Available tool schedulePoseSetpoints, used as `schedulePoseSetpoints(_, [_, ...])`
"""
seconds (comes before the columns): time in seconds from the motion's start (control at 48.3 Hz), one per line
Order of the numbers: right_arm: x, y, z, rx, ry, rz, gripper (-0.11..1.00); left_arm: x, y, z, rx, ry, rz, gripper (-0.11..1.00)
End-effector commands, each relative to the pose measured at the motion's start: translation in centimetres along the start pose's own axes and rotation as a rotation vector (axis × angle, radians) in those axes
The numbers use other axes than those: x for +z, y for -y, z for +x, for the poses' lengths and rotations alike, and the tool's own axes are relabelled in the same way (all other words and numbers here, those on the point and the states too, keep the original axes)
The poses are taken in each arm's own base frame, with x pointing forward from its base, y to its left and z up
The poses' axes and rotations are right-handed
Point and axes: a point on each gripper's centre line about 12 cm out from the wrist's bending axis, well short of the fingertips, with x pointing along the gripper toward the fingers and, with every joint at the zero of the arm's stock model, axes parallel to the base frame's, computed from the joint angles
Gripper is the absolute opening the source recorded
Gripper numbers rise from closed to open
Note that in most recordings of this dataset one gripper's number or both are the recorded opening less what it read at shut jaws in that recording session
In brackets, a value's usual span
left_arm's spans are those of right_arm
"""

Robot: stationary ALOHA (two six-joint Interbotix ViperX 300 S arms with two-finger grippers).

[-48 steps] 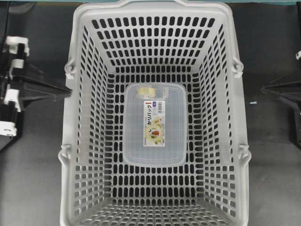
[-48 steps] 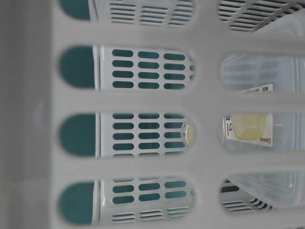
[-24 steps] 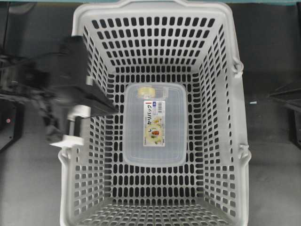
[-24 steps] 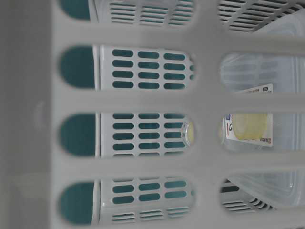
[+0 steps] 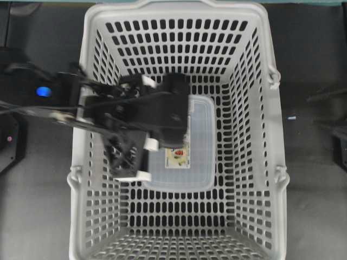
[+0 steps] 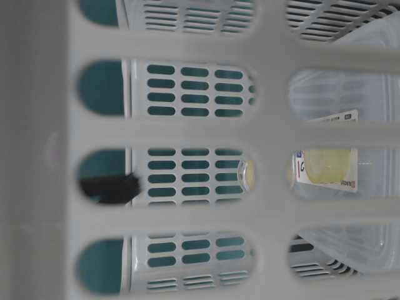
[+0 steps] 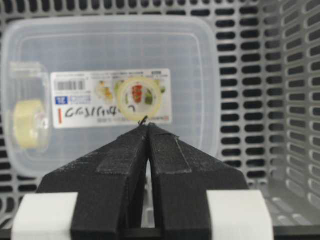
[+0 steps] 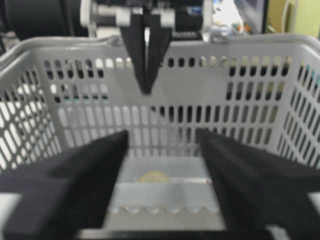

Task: Pick up the cellophane tape from the shopping basket with the left arm.
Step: 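Move the left gripper over the basket toward the clear tape roll, then lower the open left gripper around the tape roll on the container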

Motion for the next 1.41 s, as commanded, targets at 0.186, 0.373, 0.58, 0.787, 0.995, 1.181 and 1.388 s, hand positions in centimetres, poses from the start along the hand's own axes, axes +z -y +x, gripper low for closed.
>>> schedulePoseSetpoints(0.186, [1.0,-0.2,0.0,0.013,0.027,0.003,0.8,1.0,0.3,2.0,0.003,-0.024,0.001,0.52])
schedulePoseSetpoints(0.373, [1.1,-0.2,-0.1,0.013,0.037,0.003,0.79,0.6,0.2,4.5,0.008,-0.079,0.002,0.9])
schedulePoseSetpoints(0.58, [1.2,-0.3,-0.3,0.016,0.044,0.003,0.79,-0.2,0.3,7.6,0.012,-0.139,0.001,0.9])
schedulePoseSetpoints(0.787, [1.1,-0.3,-0.3,0.016,0.043,0.003,0.79,-1.2,0.2,10.3,0.015,-0.19,0.001,0.9])
schedulePoseSetpoints(0.995, [1.1,-0.3,-0.3,0.016,0.043,0.004,0.78,-2.4,-0.4,11.6,0.025,-0.235,-0.009,0.9])
schedulePoseSetpoints(1.181, [1.1,-0.3,-0.3,0.016,0.043,0.004,0.78,-2.5,-0.6,11.9,0.022,-0.211,-0.006,0.89])
schedulePoseSetpoints(1.388, [1.1,-0.3,-0.3,0.016,0.046,0.004,0.78,-3.2,-0.8,12.8,0.023,-0.194,-0.012,0.89])
